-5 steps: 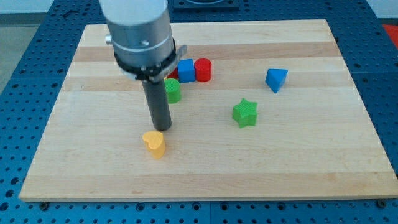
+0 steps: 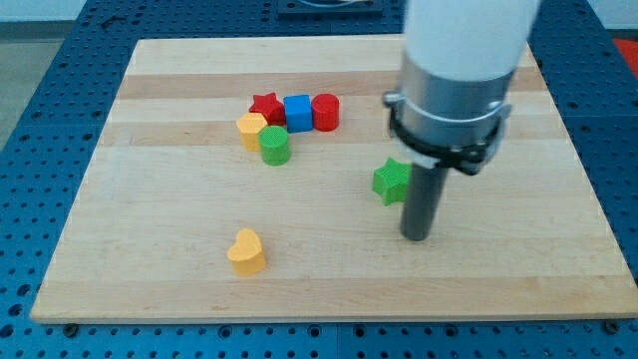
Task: Slide the green star towards the center
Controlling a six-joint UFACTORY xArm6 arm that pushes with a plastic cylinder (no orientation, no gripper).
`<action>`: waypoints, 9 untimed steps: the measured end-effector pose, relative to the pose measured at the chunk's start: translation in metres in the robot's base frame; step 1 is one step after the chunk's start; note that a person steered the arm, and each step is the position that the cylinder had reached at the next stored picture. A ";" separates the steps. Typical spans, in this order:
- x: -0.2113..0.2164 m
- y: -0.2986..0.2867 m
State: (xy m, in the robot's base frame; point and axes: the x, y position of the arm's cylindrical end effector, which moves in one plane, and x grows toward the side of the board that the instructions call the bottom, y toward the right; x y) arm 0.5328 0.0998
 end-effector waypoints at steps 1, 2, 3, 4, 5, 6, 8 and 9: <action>-0.006 0.011; -0.029 0.012; -0.060 0.012; -0.085 -0.003; -0.083 -0.034; -0.068 -0.028; -0.028 -0.003; -0.016 -0.003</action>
State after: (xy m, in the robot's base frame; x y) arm 0.5168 0.0963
